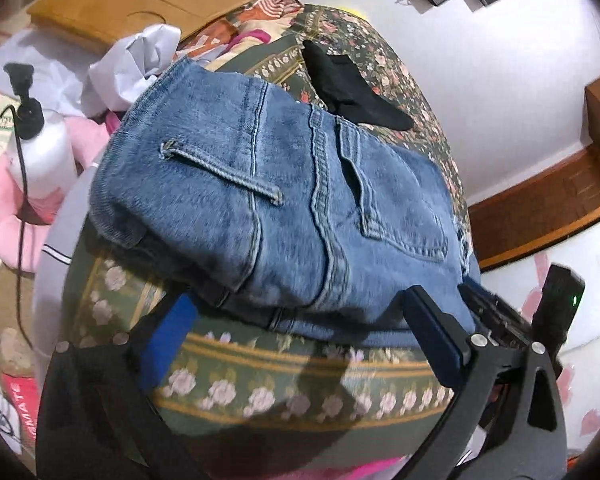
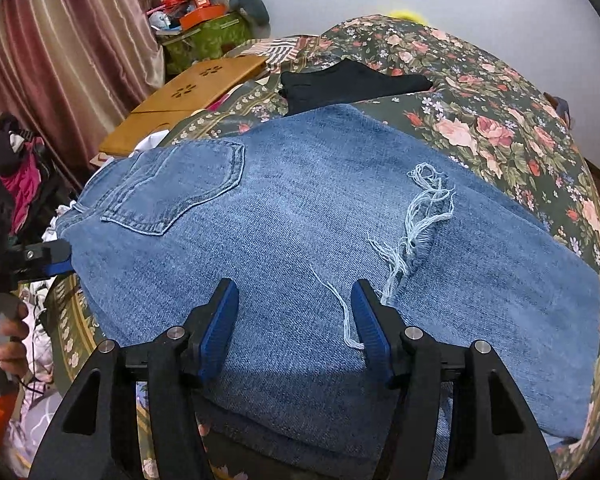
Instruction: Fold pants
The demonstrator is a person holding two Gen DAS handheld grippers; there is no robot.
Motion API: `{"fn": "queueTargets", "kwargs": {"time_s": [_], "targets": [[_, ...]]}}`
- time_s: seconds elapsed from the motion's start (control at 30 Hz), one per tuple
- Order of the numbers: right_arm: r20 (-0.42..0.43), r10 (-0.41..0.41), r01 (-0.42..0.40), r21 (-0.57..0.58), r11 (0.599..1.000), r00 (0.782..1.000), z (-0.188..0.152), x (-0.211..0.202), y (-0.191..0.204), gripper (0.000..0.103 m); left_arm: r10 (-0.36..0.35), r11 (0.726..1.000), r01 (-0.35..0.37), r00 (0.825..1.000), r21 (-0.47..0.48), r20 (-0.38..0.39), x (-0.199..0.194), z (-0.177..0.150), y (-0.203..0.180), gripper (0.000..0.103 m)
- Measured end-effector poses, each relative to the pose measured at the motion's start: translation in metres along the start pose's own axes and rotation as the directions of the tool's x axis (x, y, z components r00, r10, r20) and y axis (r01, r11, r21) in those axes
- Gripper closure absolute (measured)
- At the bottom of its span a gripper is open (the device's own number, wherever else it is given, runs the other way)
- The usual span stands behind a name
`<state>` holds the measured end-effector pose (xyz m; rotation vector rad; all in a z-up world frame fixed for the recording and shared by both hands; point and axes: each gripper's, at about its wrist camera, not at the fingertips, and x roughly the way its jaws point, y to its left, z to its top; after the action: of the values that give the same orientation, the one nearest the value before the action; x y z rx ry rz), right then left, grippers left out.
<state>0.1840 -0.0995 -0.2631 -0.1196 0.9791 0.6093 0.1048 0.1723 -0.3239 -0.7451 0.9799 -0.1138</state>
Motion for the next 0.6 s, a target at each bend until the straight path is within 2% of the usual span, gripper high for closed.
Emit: {"fn": "queueTargets", "kwargs": {"time_s": [0.2,0.23,0.27,0.33,0.47,0.6], "targets": [[0.008,0.005,-0.005,0.007,1.000,1.000,0.002,0.004,-0.001,0.047,-0.007,0.996,0.008,1.000,-0.089,0.017,0.015,0.020,0.011,0.001],[0.009,0.005,-0.005,0.007,1.000,1.000,0.002,0.005,-0.001,0.047,0.002,0.995,0.000,1.000,-0.102,0.023,0.015,0.022,0.012,0.004],[0.010,0.006,-0.006,0.006,1.000,1.000,0.003,0.005,-0.001,0.047,0.024,0.994,-0.021,0.999,-0.107,0.030,0.017,0.025,0.011,0.008],[0.011,0.011,-0.011,0.009,1.000,1.000,0.003,0.005,-0.002,0.047,0.115,0.990,-0.111,0.993,-0.085,0.034,0.020,0.029,0.008,0.035],[0.016,0.019,-0.019,0.009,1.000,1.000,0.002,0.005,-0.002,0.047,0.163,0.985,-0.160,0.986,-0.061,0.047,0.021,0.030,0.001,0.050],[0.015,0.030,-0.030,0.023,0.999,0.999,0.003,0.004,-0.004,0.047,0.228,0.971,-0.233,0.970,0.052,0.090,0.010,0.033,-0.027,0.069]]}}
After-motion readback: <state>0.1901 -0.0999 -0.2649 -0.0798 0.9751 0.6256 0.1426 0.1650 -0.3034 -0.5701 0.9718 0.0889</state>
